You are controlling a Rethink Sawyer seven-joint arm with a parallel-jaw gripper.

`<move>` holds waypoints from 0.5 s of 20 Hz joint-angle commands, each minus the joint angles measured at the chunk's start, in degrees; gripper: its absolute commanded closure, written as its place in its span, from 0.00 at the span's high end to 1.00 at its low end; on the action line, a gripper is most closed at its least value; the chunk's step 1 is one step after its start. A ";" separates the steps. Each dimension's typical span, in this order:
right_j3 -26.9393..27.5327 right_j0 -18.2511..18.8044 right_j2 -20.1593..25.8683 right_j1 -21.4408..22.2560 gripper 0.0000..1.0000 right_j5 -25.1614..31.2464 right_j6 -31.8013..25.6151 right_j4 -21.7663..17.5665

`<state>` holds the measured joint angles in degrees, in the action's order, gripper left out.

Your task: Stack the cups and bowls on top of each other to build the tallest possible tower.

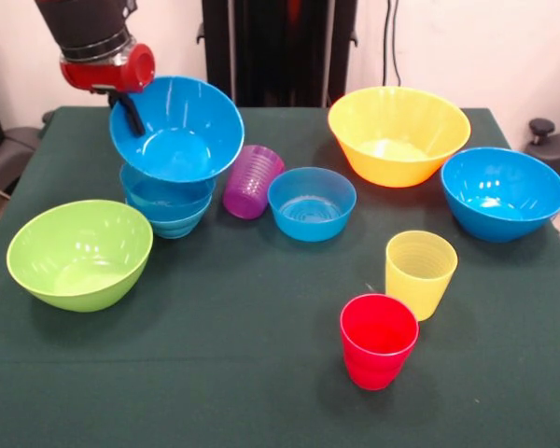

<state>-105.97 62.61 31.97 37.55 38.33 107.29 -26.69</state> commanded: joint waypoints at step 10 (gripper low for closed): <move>6.37 -1.00 4.55 2.32 0.00 8.95 -10.57 -1.46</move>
<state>-102.61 62.61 33.72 39.97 43.19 107.29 -26.71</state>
